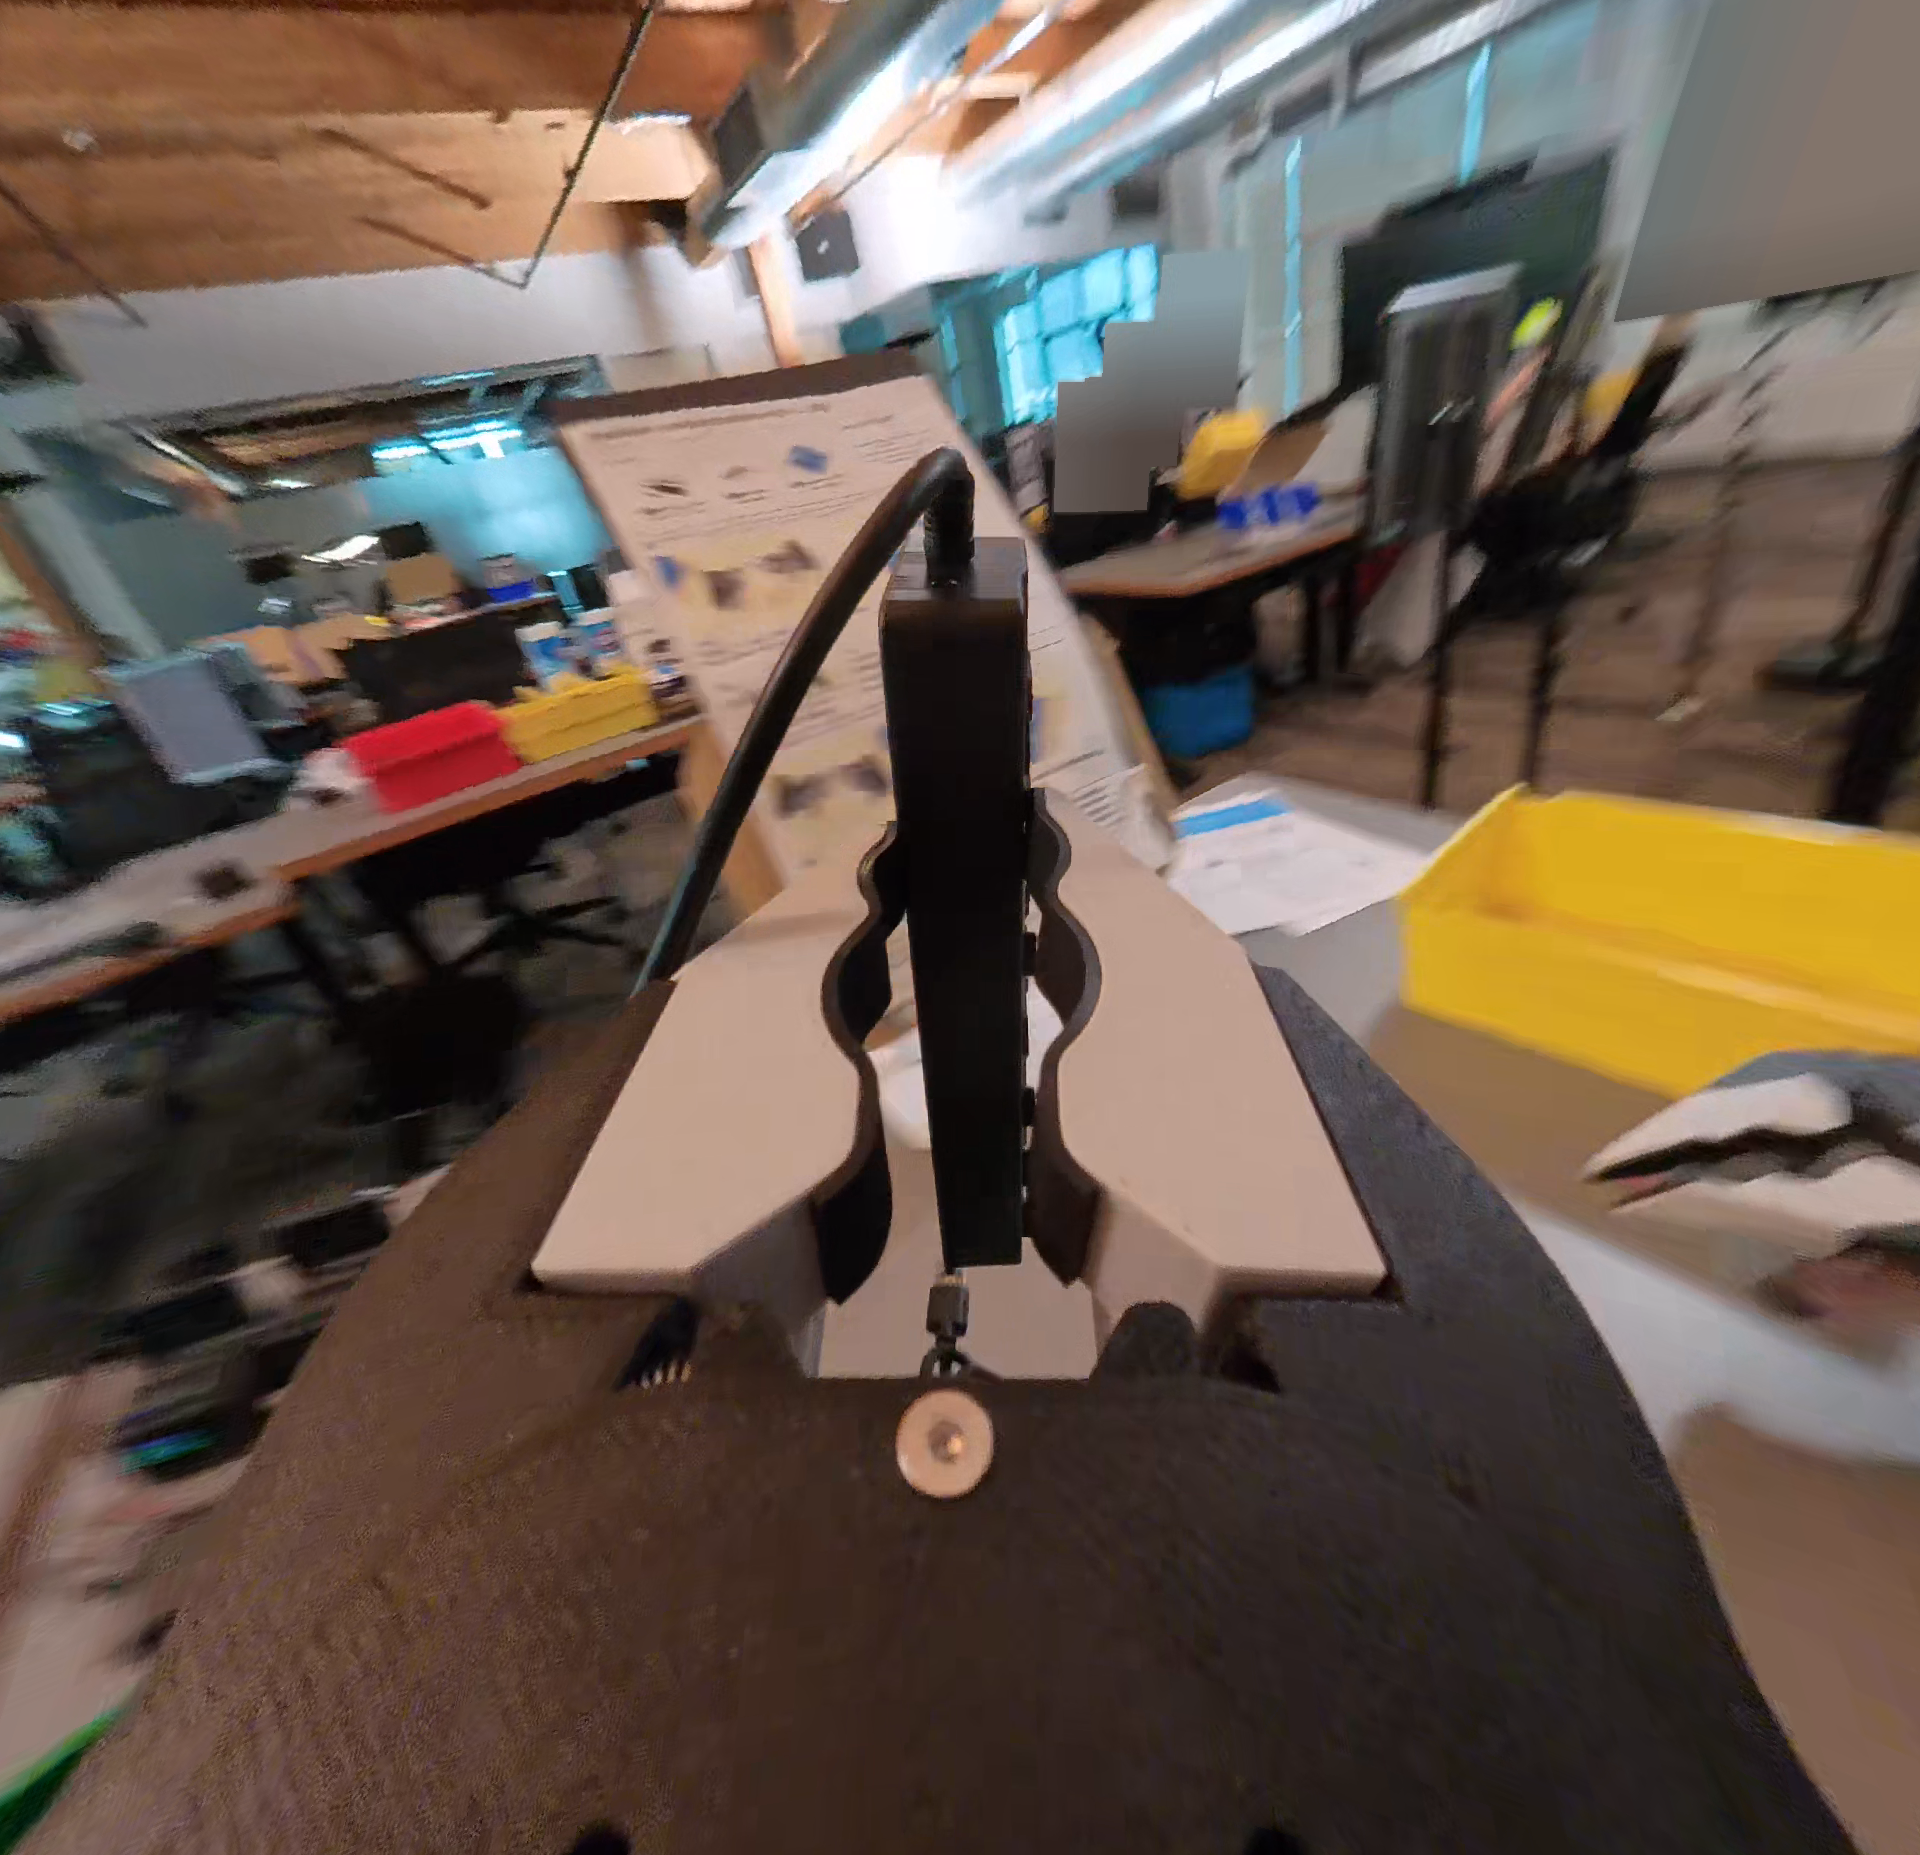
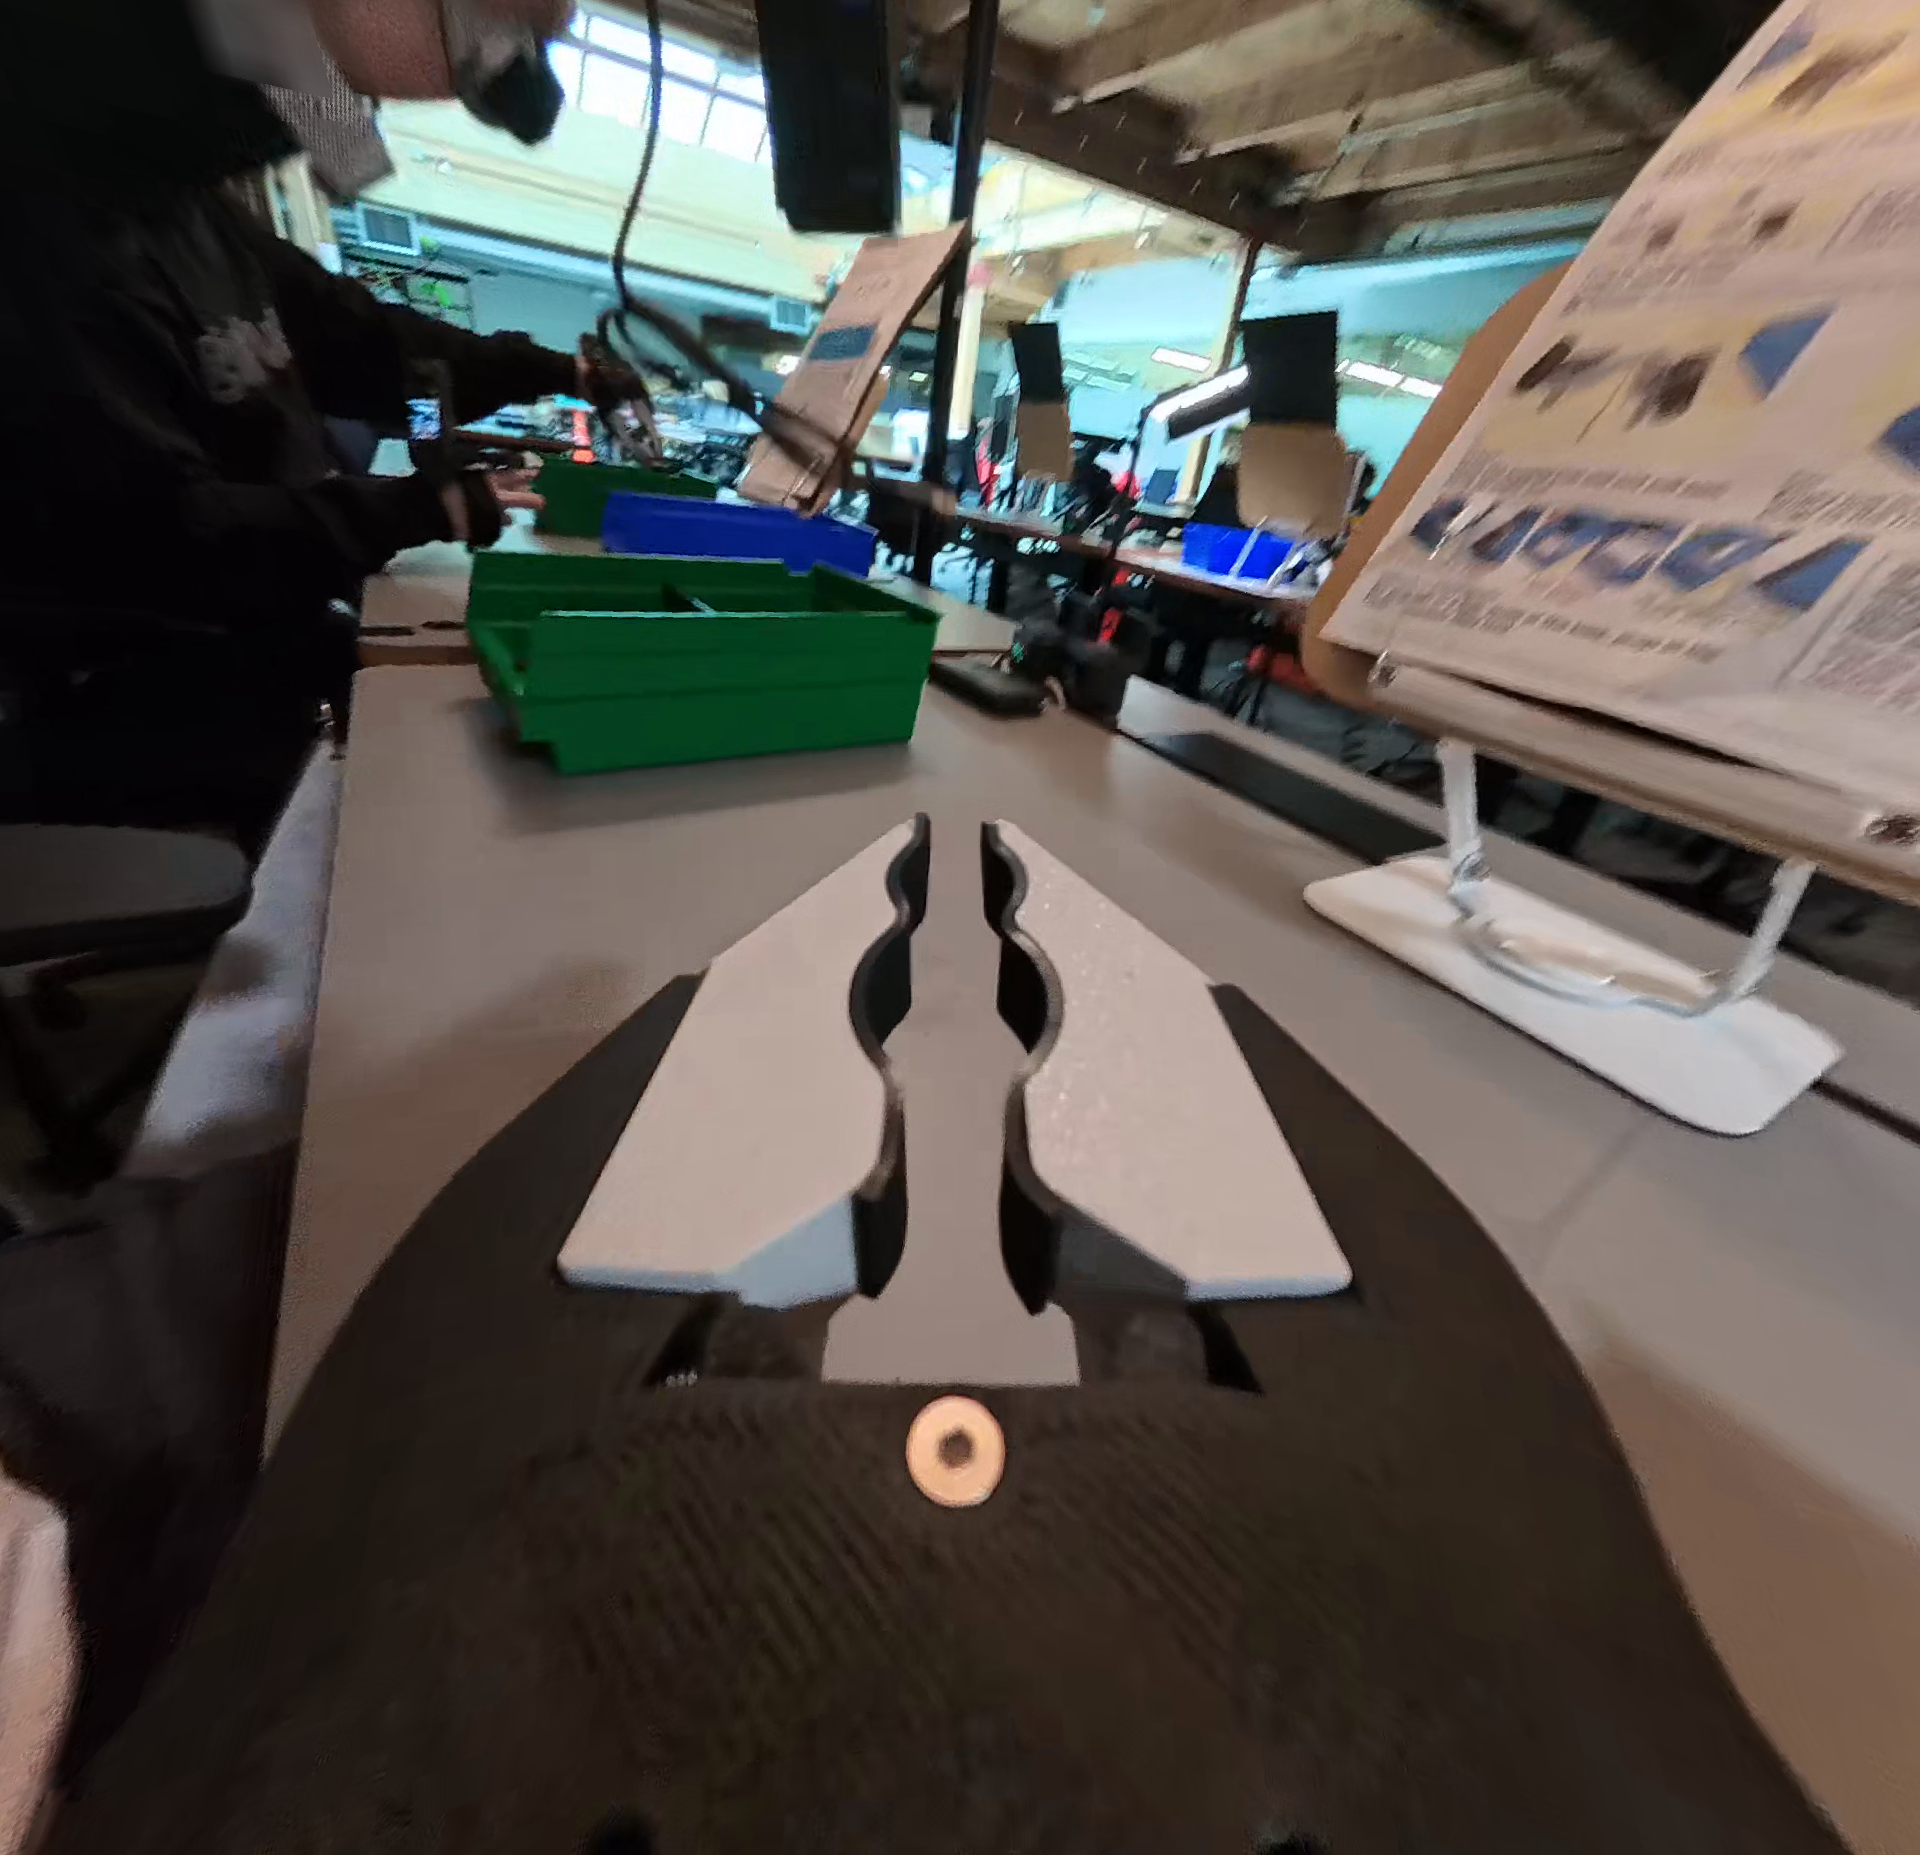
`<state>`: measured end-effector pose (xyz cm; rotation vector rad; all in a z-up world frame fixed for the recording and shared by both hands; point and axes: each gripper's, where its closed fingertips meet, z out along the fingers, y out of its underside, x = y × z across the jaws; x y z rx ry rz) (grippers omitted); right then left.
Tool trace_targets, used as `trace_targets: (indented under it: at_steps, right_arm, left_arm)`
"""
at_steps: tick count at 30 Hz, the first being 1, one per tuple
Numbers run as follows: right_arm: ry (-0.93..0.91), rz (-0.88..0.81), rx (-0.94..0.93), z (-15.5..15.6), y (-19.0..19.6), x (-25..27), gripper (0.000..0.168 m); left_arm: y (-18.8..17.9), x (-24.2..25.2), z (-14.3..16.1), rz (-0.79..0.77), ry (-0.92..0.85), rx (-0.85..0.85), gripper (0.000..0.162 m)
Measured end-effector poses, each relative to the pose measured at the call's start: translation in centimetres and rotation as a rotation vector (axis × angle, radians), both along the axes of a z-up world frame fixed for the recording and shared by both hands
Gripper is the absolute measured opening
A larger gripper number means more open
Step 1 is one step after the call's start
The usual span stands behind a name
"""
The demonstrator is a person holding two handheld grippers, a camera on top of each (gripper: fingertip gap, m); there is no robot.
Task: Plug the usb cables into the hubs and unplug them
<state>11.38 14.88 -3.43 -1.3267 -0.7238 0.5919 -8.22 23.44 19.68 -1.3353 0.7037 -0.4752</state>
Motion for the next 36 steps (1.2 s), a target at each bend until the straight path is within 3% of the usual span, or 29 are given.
trace_targets:
  at_steps: [3, 5, 9, 12, 15, 18, 21, 23, 25, 28, 31, 34, 36]
  right_arm:
    - [-0.011, -0.037, 0.045, 0.5, -1.0, -0.9, 0.014]
    - [-0.034, -0.084, 0.064, 0.3, -1.4, -1.5, 0.027]
    - [-0.064, -0.226, 0.017, -1.2, -0.5, -1.8, 0.081]
    - [-0.097, -0.27, -0.055, -2.8, 1.5, -2.6, 0.093]
    - [-0.192, -0.282, -0.207, -6.6, 3.1, -3.6, 0.095]
    - [-0.164, -0.196, -0.298, -7.7, 2.8, -4.9, 0.079]
    - [-0.108, -0.139, -0.345, -7.6, 2.2, -6.0, 0.078]
    - [-0.13, -0.175, -0.347, -7.9, 2.3, -5.7, 0.078]
    - [-0.127, -0.207, -0.322, -7.6, 2.6, -4.6, 0.059]
    - [-0.188, -0.196, -0.284, -7.9, 2.6, -3.0, 0.057]
    - [-0.177, -0.123, -0.346, -8.1, 2.7, -1.8, 0.057]
    - [0.019, 0.041, -0.482, -6.6, 2.4, -1.9, 0.056]
    - [0.115, 0.12, -0.57, -6.4, 1.9, -2.3, 0.056]
  left_arm:
    - [-2.6, 5.5, -4.8, -0.133, -0.179, -0.109, 0.022]
    - [-4.0, 8.8, -8.8, -0.177, -0.238, -0.17, 0.022]
    - [-5.4, 12.4, -15.9, -0.179, -0.34, -0.238, 0.022]
    - [-4.9, 13.6, -21.2, -0.133, -0.348, -0.34, 0.02]
    - [-4.5, 13.9, -24.0, -0.135, -0.461, -0.468, 0.022]
    - [-4.2, 14.2, -24.5, -0.2, -0.582, -0.566, 0.021]
    - [-4.2, 14.9, -24.8, -0.254, -0.637, -0.625, 0.021]
    - [-4.5, 15.6, -25.0, -0.293, -0.627, -0.65, 0.022]
    - [-4.9, 16.1, -24.9, -0.334, -0.593, -0.629, 0.021]
    - [-5.7, 17.6, -25.4, -0.464, -0.455, -0.607, 0.023]
    - [-6.5, 18.3, -25.6, -0.617, -0.371, -0.6, 0.045]
    - [-7.1, 17.8, -24.3, -0.742, -0.445, -0.61, 0.059]
    - [-7.7, 17.8, -23.8, -0.798, -0.476, -0.627, 0.078]
